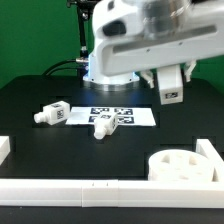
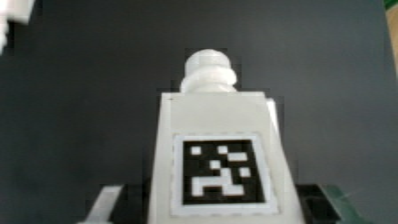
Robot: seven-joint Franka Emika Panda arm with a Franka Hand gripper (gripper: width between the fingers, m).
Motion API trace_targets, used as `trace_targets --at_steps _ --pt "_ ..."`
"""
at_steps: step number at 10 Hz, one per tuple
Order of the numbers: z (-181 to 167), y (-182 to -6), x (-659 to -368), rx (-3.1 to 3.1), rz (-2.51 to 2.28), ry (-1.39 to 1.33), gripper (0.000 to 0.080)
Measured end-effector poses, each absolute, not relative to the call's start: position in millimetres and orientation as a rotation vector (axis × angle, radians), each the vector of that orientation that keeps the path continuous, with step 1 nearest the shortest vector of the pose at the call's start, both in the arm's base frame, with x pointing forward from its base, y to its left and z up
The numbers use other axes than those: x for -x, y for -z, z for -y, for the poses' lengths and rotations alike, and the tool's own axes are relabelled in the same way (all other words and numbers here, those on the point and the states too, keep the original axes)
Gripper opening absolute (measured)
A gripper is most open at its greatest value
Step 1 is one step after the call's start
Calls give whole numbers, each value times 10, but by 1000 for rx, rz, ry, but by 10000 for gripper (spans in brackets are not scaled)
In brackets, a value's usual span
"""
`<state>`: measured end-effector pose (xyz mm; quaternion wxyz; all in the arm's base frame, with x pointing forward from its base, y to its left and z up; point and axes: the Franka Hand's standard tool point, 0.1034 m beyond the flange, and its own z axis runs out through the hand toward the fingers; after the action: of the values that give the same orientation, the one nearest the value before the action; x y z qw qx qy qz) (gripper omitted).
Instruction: Assemble stool
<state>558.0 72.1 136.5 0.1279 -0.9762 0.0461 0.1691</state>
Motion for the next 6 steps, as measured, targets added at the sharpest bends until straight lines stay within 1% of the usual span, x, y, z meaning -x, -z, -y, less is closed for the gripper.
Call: trace_targets --at_steps 2,3,4,6 --pt "-676 -1320 -5645 2881 -155 -329 334" --pt "-620 -1308 -5780 2934 -70 -213 334" --pt "-620 -1402 -5980 2979 23 -85 334" --pt "-806 -1535 -6212 3004 105 122 334"
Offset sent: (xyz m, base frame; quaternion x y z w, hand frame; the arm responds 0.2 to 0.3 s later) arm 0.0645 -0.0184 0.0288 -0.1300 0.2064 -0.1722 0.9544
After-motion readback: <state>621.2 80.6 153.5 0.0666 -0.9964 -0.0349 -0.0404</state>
